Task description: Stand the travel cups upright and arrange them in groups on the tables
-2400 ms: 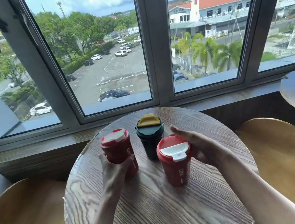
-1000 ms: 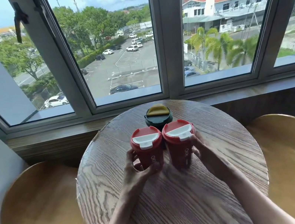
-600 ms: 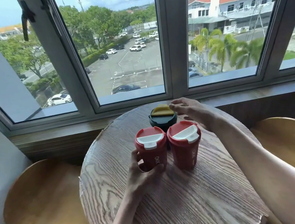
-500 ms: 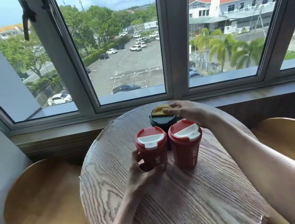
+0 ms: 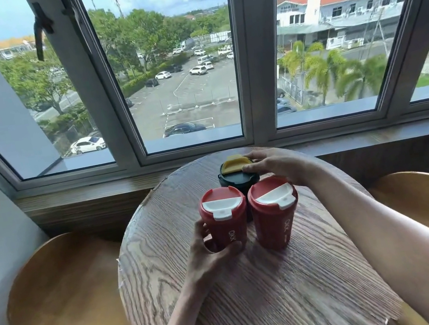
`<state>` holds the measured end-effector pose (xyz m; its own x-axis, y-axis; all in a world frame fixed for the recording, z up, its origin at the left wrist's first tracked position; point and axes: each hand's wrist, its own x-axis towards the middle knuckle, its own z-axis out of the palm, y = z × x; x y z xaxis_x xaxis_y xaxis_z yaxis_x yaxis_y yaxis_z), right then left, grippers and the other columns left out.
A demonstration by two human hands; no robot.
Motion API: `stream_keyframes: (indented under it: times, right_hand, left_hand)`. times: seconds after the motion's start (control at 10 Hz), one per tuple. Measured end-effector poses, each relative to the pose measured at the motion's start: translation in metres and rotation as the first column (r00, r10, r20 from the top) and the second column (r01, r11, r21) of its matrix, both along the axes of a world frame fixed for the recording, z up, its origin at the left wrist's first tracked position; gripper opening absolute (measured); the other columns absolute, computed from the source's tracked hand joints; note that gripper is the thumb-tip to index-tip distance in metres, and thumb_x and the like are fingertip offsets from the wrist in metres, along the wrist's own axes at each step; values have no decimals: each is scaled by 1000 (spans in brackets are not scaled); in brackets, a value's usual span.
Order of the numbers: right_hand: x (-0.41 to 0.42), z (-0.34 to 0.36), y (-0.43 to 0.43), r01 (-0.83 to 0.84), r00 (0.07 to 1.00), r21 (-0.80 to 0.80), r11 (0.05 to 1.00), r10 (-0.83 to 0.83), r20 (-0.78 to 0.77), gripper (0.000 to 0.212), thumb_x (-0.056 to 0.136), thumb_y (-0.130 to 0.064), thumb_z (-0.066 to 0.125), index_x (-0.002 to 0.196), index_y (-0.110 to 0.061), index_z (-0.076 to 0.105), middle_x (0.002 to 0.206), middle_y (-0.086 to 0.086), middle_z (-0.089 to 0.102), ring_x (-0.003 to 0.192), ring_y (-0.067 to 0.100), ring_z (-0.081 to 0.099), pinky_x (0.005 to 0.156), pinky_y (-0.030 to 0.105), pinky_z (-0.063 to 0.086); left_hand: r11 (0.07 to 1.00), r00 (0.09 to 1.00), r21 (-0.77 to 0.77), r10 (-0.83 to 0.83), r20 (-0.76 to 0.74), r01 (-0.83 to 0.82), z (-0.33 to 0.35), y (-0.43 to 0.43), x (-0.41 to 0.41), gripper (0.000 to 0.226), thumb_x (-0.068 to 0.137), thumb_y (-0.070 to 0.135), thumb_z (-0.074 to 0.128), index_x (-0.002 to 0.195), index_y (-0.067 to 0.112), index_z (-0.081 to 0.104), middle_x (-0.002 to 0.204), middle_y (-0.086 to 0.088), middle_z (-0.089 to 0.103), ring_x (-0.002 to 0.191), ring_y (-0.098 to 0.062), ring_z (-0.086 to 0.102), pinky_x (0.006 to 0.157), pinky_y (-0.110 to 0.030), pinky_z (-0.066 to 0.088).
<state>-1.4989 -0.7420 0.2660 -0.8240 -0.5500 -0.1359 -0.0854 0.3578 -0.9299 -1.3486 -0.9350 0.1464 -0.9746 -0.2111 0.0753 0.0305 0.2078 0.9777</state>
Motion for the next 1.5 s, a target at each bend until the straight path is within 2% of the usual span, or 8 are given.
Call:
stream_keyframes:
  times: [0.1,0.2,0.3,0.4,0.6,0.8,1.3,1.5]
  right_hand:
    - [6,2,0,14,998,17,1000,-13,-56,30,97,-20,60,127,-14,63,106,-5,68,81,-2,63,61,5,48]
    - [11,-8,5,56,998,-51,997,-57,-12,45,92,-49,61,127,-20,63,123,-4,67,102,8,65,91,21,53]
    - [20,-42,26,176,979,-346,922,-125,164,81,66,-75,68,130,-25,61,138,5,62,129,24,57,111,46,42]
    - [41,-86,50,135,965,-531,837,10,261,93,68,-68,74,143,-19,50,145,8,58,135,23,53,113,47,39]
    - [73,-115,51,107,961,-386,916,5,278,89,56,-19,95,135,-18,55,127,15,68,125,34,60,109,47,45]
    - [91,-114,40,233,969,-334,913,-189,157,75,67,0,87,129,-30,57,114,-1,75,107,16,71,86,25,54]
    - [118,-113,34,325,943,-177,929,-332,-11,75,68,-26,91,131,-38,52,121,-6,69,109,8,67,85,21,54]
    - [147,-124,35,482,850,125,867,-428,-309,80,83,-41,74,150,-21,36,141,-10,37,140,13,33,111,28,28]
  left_hand:
    - [1000,1000,7,-6,3,6,2,0,1,87,51,40,86,127,22,49,113,0,68,90,1,70,72,-12,53]
    - [1000,1000,8,-11,3,11,3,1,2,83,51,40,85,125,25,49,112,0,68,90,2,70,72,-12,53]
    - [1000,1000,11,-2,1,2,4,2,2,77,51,37,85,119,27,50,110,2,69,87,4,70,70,-11,52]
    - [1000,1000,19,4,15,-5,3,2,1,70,57,23,87,116,30,52,110,0,70,86,1,71,68,-12,52]
    - [1000,1000,3,9,15,-9,-2,0,-2,68,67,4,88,119,25,51,110,-3,70,82,2,71,66,-11,52]
    - [1000,1000,-12,10,24,-9,-4,-2,-3,66,61,14,88,113,32,52,108,-1,71,84,-1,72,67,-13,53]
    - [998,998,-8,-58,27,59,-3,-5,-3,71,63,22,86,122,26,48,109,0,70,88,3,70,68,-14,54]
    - [981,999,-186,-50,10,51,-10,-13,18,91,69,35,83,145,25,34,137,7,54,125,-5,53,104,-24,44]
